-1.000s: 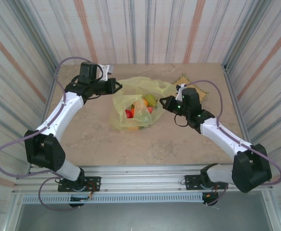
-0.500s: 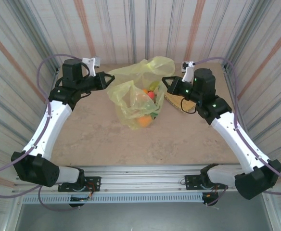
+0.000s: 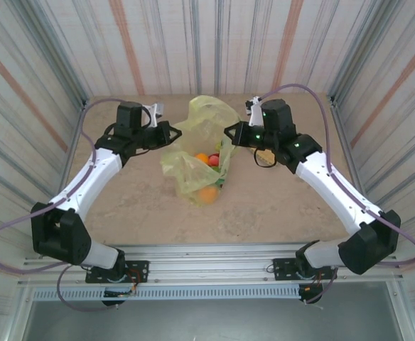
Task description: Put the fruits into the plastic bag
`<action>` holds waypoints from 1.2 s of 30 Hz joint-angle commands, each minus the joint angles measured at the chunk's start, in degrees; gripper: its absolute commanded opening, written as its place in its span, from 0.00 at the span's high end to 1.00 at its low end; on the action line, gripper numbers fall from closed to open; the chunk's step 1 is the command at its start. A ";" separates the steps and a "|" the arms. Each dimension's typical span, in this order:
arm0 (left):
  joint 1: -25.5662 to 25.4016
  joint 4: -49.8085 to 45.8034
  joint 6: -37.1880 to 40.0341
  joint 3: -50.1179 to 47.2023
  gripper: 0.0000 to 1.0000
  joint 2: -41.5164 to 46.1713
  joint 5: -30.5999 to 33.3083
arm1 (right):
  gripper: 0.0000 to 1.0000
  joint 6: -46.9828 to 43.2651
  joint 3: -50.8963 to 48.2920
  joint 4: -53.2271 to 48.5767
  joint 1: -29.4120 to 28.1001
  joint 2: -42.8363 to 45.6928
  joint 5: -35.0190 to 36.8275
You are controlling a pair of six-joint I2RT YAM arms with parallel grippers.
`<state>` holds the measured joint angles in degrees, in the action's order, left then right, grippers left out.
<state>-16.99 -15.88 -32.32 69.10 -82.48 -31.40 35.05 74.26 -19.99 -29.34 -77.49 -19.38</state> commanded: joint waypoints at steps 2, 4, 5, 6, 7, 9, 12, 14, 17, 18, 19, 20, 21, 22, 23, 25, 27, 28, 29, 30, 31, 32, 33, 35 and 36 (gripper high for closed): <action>-0.07 6.01 -3.44 -3.22 1.00 -0.97 2.37 | 1.00 -2.59 1.86 -0.75 -0.28 -2.90 -2.20; -0.09 6.94 -3.89 -4.49 1.00 -1.49 3.28 | 1.00 -3.06 1.37 -1.60 0.18 -5.45 -2.43; -0.07 7.25 -4.11 -4.96 1.00 -1.80 3.47 | 1.00 -3.01 0.92 -1.65 0.64 -6.81 -2.98; -0.09 7.54 -4.38 -5.25 1.00 -1.96 3.48 | 1.00 -2.93 0.51 -1.47 1.09 -7.95 -3.81; -0.07 7.70 -4.80 -5.42 1.00 -2.02 3.43 | 1.00 -2.71 0.25 -1.48 1.59 -9.01 -4.60; -0.10 7.77 -5.21 -5.19 1.00 -1.78 3.04 | 1.00 -2.53 0.42 -1.46 2.42 -10.21 -5.86; -0.12 7.45 -5.30 -4.37 1.00 -0.07 3.49 | 1.00 -2.74 1.42 -1.67 3.22 -9.44 -5.85; -0.13 7.05 -4.90 -3.86 1.00 1.29 4.29 | 1.00 -3.20 2.78 -2.49 3.87 -8.14 -5.58; 0.15 6.40 -4.36 -3.34 1.00 3.19 5.75 | 1.00 -3.90 4.85 -3.89 4.94 -5.71 -5.23; 0.36 6.40 -4.38 -3.48 1.00 3.71 6.28 | 1.00 -3.95 5.18 -4.08 5.25 -4.79 -5.07; 0.61 6.41 -4.39 -3.71 1.00 4.19 6.69 | 1.00 -4.02 5.53 -4.18 5.50 -3.99 -4.92; 0.85 6.44 -4.50 -4.00 1.00 4.45 7.02 | 1.00 -3.96 5.70 -4.27 5.67 -3.33 -4.96; 1.23 6.75 -4.77 -4.40 1.00 4.81 7.35 | 1.00 -3.95 5.98 -4.43 5.78 -2.81 -4.92; 1.63 7.11 -5.15 -4.92 1.00 5.01 7.58 | 1.00 -3.97 6.15 -4.50 5.76 -2.42 -5.02; 1.87 7.39 -5.53 -5.35 1.00 5.19 7.67 | 1.00 -3.79 6.21 -4.55 5.73 -2.15 -5.05; 2.26 8.03 -5.99 -6.07 1.00 5.25 8.21 | 1.00 -3.63 5.79 -3.83 5.67 -2.01 -5.01; 2.18 8.37 -5.92 -6.47 1.00 4.79 8.26 | 1.00 -3.34 4.69 -2.93 5.78 -2.86 -4.75; 2.15 8.37 -5.92 -6.55 1.00 4.23 8.12 | 1.00 -3.14 4.28 -2.63 5.80 -3.75 -5.07; 2.14 8.24 -5.92 -6.58 1.00 3.56 7.82 | 1.00 -2.98 3.94 -2.33 5.86 -4.78 -5.54; 2.16 8.17 -5.87 -6.60 1.00 2.88 7.63 | 1.00 -2.78 3.58 -1.87 5.87 -6.05 -6.19; 2.09 8.25 -5.83 -6.76 1.00 2.18 7.56 | 1.00 -2.61 3.36 -1.57 5.92 -7.13 -6.69; 2.14 8.27 -5.83 -6.81 1.00 1.57 7.45 | 1.00 -2.50 3.23 -1.30 5.88 -8.20 -7.11; 2.06 8.37 -5.83 -6.88 1.00 0.94 7.22 | 0.99 -2.40 3.03 -1.15 5.88 -9.33 -7.48; 1.99 8.24 -5.87 -6.92 1.00 0.05 6.70 | 0.96 -2.52 3.00 -1.02 6.03 -10.99 -7.84; 1.92 8.35 -5.92 -6.97 1.00 -0.20 6.45 | 0.95 -2.58 2.99 -0.87 6.11 -11.34 -7.78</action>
<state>-15.00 -8.29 -37.78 63.07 -81.71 -24.36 32.51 78.28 -21.41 -23.59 -87.22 -25.56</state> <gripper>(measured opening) 0.052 0.052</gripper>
